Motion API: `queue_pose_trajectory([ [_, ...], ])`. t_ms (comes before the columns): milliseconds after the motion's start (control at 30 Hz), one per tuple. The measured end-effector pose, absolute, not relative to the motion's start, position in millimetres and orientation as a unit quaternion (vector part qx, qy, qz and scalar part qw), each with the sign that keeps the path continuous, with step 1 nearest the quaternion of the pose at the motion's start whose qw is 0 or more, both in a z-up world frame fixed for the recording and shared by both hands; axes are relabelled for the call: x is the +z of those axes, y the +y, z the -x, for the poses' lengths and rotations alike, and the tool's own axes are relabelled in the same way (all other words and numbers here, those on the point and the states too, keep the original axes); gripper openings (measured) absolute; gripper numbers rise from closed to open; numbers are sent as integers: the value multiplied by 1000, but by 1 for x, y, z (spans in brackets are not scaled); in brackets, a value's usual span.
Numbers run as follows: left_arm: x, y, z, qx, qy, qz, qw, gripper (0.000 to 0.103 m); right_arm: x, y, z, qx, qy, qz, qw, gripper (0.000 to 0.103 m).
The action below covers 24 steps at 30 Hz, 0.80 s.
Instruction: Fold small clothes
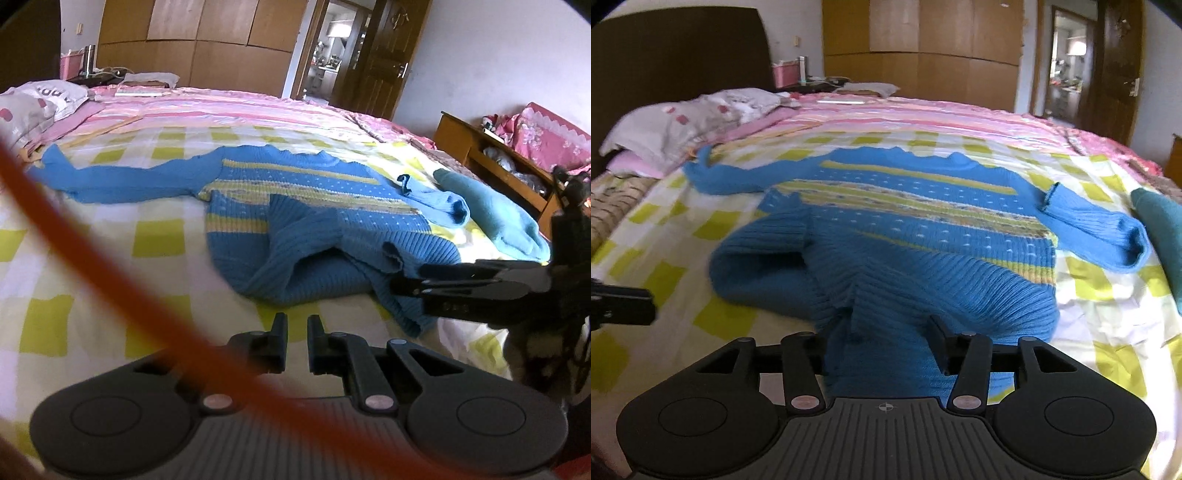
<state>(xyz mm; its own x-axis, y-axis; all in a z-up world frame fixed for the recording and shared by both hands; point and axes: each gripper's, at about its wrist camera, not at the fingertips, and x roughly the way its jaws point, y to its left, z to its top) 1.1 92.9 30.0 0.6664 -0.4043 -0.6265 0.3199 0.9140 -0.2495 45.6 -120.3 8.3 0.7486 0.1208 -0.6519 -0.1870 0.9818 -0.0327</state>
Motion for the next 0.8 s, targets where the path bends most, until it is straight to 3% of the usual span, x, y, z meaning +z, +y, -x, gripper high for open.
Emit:
queue_pose_trajectory([
  [67, 31, 91, -6, -199, 354, 57, 912, 22, 4, -123, -50, 80, 352, 43, 931, 38],
  [167, 33, 87, -14, -198, 346, 51, 916, 40, 6, -137, -49, 76, 369, 16, 926, 8],
  [200, 34, 85, -18, -199, 341, 46, 917, 45, 8, -142, -48, 74, 372, 10, 925, 5],
  [367, 36, 65, -43, -204, 311, 1, 928, 69, 29, -175, -28, 56, 368, -20, 928, 4],
  [467, 31, 46, -59, -204, 298, -52, 931, 70, 44, -194, -17, 39, 359, -33, 932, 4],
  [633, 19, 24, -77, -198, 298, -110, 927, 67, 60, -225, -7, 5, 351, -59, 934, 4],
  [700, 18, 22, -81, -200, 312, -106, 923, 33, 65, -234, -2, -8, 345, -61, 937, 4],
  [767, 20, 27, -81, -215, 329, -76, 916, 19, 69, -240, 0, -17, 341, -60, 938, 4],
  [800, 23, 31, -78, -224, 330, -60, 915, 18, 71, -242, 1, -20, 341, -62, 938, 4],
])
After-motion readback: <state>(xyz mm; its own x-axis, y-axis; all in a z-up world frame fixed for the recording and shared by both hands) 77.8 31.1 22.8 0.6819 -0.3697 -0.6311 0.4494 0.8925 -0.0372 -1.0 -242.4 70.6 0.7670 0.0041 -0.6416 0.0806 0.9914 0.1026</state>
